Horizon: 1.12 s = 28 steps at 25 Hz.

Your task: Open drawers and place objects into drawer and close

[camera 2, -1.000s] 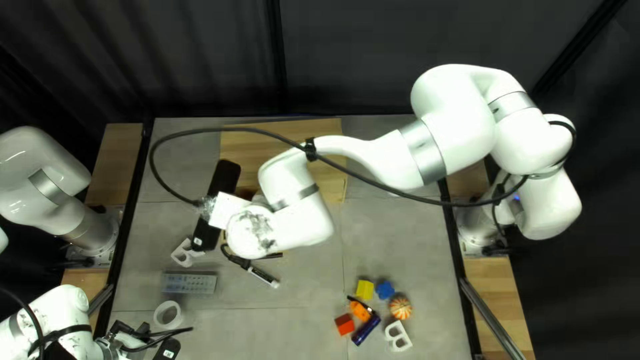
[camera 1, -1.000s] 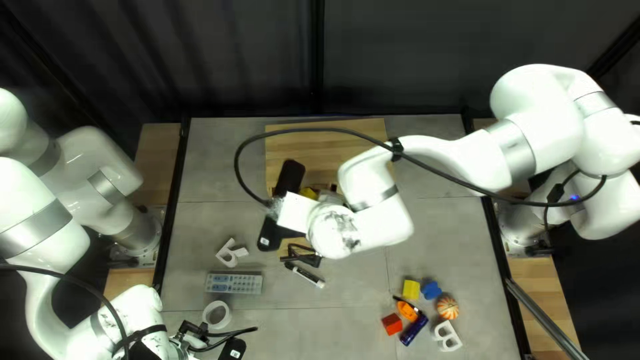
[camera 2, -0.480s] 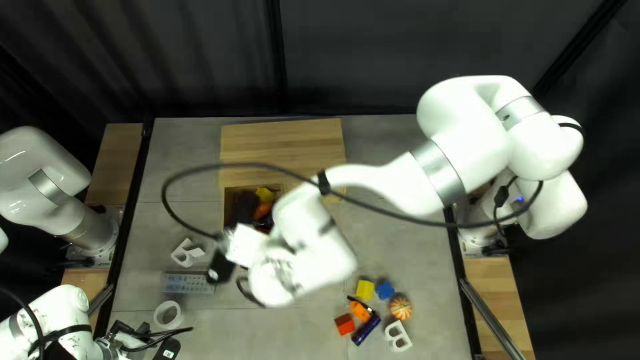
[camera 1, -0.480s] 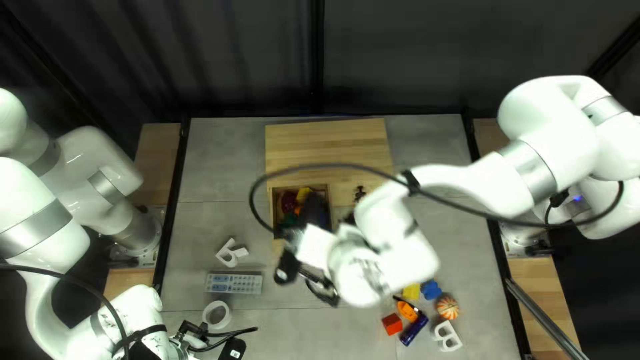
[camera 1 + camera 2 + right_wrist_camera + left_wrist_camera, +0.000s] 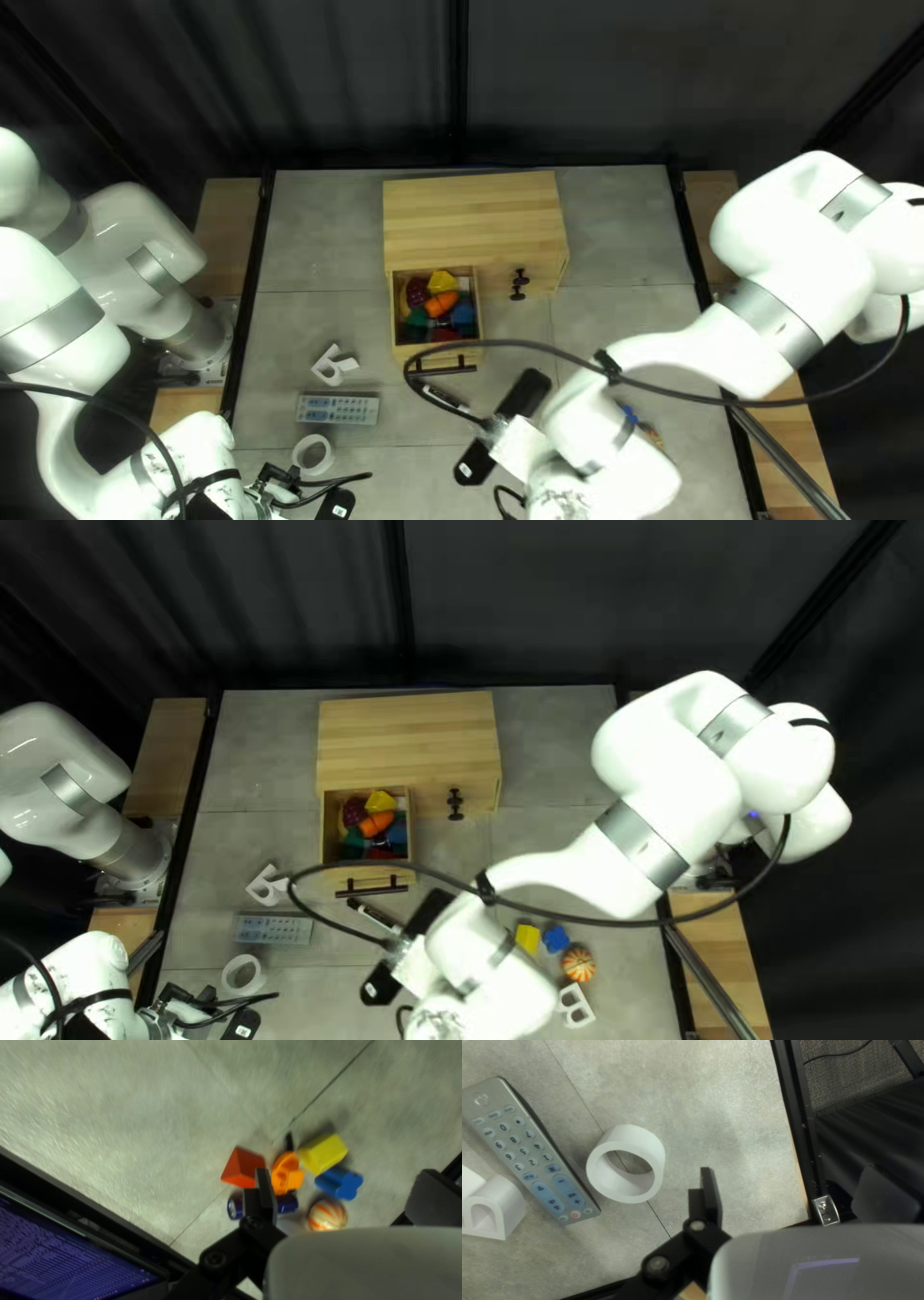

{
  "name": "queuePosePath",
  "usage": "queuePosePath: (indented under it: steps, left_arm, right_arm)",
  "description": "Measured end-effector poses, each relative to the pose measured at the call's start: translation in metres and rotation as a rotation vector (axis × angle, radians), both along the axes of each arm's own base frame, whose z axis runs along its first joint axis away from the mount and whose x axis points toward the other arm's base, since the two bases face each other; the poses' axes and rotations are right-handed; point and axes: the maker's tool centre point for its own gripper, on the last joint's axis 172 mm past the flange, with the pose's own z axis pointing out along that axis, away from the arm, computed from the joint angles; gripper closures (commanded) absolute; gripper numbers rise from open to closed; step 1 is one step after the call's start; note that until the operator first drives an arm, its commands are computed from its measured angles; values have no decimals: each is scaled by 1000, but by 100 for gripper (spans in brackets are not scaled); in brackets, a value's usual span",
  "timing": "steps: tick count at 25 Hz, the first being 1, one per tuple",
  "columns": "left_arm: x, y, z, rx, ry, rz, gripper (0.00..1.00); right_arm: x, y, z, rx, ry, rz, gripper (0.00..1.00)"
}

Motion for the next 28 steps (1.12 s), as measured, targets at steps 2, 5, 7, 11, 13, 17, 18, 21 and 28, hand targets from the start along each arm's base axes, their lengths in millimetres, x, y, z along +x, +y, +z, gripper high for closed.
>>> queuePosePath:
  steps: [2, 5, 7, 11, 13, 17, 18, 21, 28]
  left_arm:
    - [0, 0, 0, 0, 0, 0, 0]
    - [0, 0, 0, 0, 0, 0, 0]
    - [0, 0, 0, 0, 0, 0, 0]
    - [0, 0, 0, 0, 0, 0, 0]
    - [0, 0, 0, 0, 0, 0, 0]
    - [0, 0, 0, 0, 0, 0, 0]
    - [0, 0, 0, 0, 0, 0, 0]
    - [0, 0, 0, 0, 0, 0, 0]
    - [0, 0, 0, 0, 0, 0, 0]
  right_arm:
    - [-14, -2, -1, 3, 3, 28, 0]
    - [-39, -7, 0, 10, 18, 72, 0]
    - [-56, -10, 1, 20, 29, 94, 0]
    - [-86, -14, -3, 54, 51, 88, 0]
    - [-100, -14, -9, 74, 59, 52, 0]
    - [-112, -18, -20, 93, 65, -7, 0]
    - [-113, -20, -23, 95, 64, -15, 0]
    - [-116, -27, -32, 104, 53, -27, 0]
    - [-115, -35, -52, 136, -11, -27, 0]
